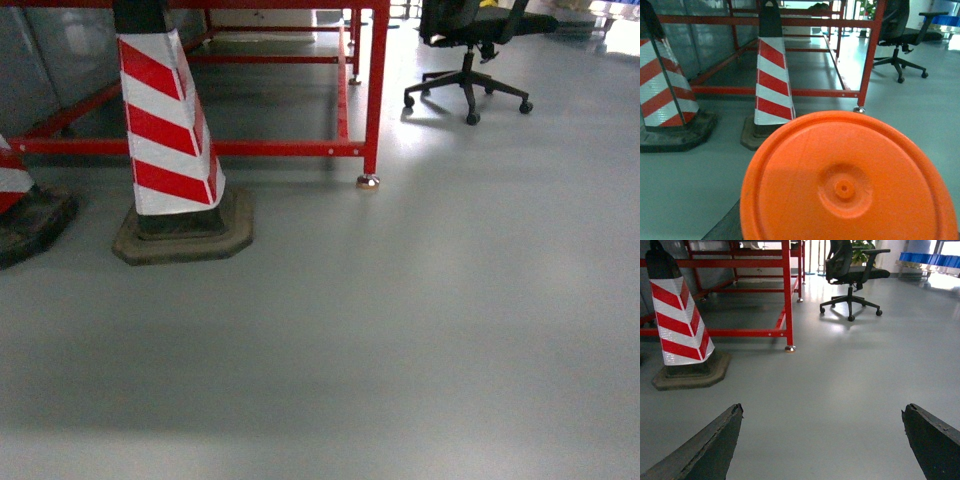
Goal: Pick capacitor and pack into box
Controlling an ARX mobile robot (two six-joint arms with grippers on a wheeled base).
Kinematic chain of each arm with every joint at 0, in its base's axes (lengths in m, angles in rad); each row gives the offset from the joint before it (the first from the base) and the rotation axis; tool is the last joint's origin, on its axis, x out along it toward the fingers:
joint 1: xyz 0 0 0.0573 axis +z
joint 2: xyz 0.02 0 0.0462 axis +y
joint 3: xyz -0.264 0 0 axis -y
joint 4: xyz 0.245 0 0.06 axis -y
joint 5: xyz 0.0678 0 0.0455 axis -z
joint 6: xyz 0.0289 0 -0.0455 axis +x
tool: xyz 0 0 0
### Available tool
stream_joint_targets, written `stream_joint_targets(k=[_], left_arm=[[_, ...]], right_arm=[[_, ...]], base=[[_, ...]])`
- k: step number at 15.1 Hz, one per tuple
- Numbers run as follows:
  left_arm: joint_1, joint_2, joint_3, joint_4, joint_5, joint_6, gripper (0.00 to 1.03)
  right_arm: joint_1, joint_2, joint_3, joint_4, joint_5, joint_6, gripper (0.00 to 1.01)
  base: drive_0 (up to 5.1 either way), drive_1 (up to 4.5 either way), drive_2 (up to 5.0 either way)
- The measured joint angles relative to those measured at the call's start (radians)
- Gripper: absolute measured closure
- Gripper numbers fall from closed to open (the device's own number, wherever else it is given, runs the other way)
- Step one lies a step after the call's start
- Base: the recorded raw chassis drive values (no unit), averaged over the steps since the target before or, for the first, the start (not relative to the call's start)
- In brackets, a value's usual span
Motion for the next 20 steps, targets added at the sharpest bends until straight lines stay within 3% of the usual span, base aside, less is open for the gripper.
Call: stream_joint_targets(k=[20], left_arm=[[0.000,0.000,0.000,-0.003,-0.002,0.000,0.59]], right_arm=[[0.000,0.000,0.000,-0.003,-0.004,0.000,0.03]], base=[[-4.9,2.54,2.5]])
